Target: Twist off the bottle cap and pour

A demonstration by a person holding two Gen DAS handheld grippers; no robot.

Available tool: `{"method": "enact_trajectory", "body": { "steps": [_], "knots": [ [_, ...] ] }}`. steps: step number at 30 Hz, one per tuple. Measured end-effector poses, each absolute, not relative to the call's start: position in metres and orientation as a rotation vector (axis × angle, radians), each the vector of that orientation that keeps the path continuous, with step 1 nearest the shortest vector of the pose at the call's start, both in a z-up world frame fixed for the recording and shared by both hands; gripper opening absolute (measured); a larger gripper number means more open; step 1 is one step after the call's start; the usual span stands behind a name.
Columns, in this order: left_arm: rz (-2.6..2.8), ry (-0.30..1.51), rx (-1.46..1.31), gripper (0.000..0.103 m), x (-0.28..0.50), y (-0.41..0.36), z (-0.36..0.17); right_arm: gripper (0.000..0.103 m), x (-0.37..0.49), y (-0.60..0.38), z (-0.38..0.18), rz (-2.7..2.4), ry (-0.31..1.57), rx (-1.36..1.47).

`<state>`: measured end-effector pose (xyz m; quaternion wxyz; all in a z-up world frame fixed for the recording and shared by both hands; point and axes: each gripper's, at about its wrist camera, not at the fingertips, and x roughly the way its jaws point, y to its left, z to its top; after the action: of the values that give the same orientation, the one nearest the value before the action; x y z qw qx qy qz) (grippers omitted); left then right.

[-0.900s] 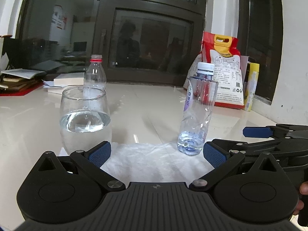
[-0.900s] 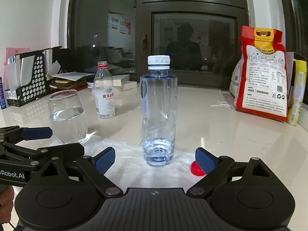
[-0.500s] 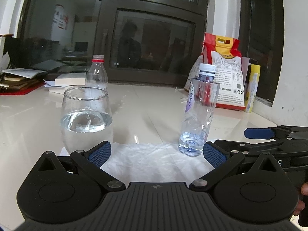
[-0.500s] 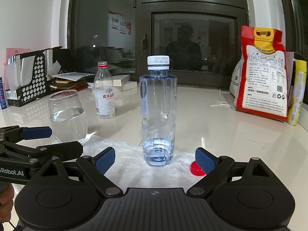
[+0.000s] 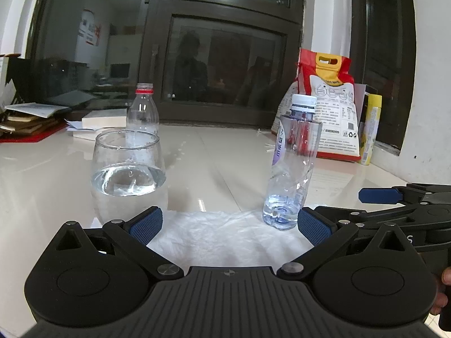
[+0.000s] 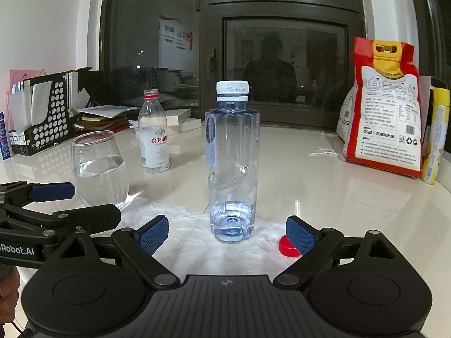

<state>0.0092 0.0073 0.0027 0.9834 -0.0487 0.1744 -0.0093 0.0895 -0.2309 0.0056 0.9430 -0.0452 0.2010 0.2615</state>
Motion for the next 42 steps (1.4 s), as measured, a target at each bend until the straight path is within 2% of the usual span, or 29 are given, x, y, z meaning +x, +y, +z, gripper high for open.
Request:
{"method": "enact_trajectory", "body": {
  "steps": [42],
  "knots": [
    [-0.014, 0.334, -0.09, 0.103, 0.0, 0.005, -0.001, 0.093, 0.091, -0.233, 0.004, 0.534, 0.419, -0.094]
  ]
}}
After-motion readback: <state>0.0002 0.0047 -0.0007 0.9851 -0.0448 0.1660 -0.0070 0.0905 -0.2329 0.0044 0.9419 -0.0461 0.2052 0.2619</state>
